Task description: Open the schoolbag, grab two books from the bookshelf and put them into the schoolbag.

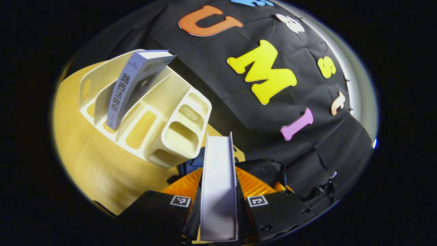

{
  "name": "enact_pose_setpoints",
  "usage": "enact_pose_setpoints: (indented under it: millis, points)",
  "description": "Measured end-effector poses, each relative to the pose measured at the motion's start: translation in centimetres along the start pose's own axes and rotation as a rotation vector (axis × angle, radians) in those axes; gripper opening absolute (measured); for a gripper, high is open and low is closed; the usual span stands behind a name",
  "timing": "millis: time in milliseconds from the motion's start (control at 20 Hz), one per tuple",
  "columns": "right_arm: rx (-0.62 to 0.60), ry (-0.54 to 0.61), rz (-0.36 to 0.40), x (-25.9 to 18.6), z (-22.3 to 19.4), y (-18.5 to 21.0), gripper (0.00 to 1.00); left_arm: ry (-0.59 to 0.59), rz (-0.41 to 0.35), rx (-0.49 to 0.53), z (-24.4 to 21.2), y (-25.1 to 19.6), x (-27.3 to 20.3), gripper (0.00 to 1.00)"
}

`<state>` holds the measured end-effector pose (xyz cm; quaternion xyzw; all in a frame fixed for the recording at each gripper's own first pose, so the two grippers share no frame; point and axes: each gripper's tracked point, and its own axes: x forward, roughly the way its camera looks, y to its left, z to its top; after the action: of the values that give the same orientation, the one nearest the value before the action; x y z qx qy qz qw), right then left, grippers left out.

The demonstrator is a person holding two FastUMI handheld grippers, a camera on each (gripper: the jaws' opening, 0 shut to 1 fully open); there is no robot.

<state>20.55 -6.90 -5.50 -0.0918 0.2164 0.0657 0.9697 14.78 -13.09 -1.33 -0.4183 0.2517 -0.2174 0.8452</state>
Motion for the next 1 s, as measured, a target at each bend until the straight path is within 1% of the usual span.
enact_pose_setpoints:
  millis: [150, 300, 500, 600, 650, 700, 800, 950, 1000]
  points:
    - [-0.006, -0.006, -0.026, 0.2, 0.7, -0.1, 0.01, 0.002, -0.011, -0.035, -1.2, -0.7, 3.6, 0.46]
    - [-0.012, -0.021, -0.020, 0.2, 1.2, 0.5, 0.01, 0.015, -0.019, -0.069, -2.5, -1.5, 7.7, 0.46]
    - [-0.015, -0.032, -0.017, 0.5, 1.6, 0.6, 0.00, 0.024, 0.006, -0.157, -4.7, -0.8, 12.7, 0.46]
    - [-0.011, -0.039, -0.014, 0.5, 1.7, 0.6, 0.00, 0.055, 0.008, -0.197, -6.6, -0.7, 14.4, 0.46]
    - [-0.008, -0.041, -0.011, 0.6, 1.8, 0.6, 0.00, 0.059, 0.020, -0.202, -7.5, -0.6, 15.1, 0.46]
    - [-0.004, -0.043, -0.007, 0.7, 1.8, 0.7, 0.00, 0.043, 0.013, -0.194, -8.2, -0.8, 15.7, 0.46]
    - [0.010, -0.052, 0.000, 0.5, 1.8, 0.7, 0.00, 0.044, 0.048, -0.106, -10.5, -0.3, 16.6, 0.46]
    - [0.027, -0.077, 0.002, 0.4, 2.2, 0.6, 0.00, 0.014, 0.043, 0.000, -12.8, -0.8, 17.0, 0.47]
    - [0.031, -0.087, 0.005, 0.2, 2.5, 0.7, 0.01, 0.004, 0.042, 0.013, -13.3, -1.1, 17.3, 0.47]
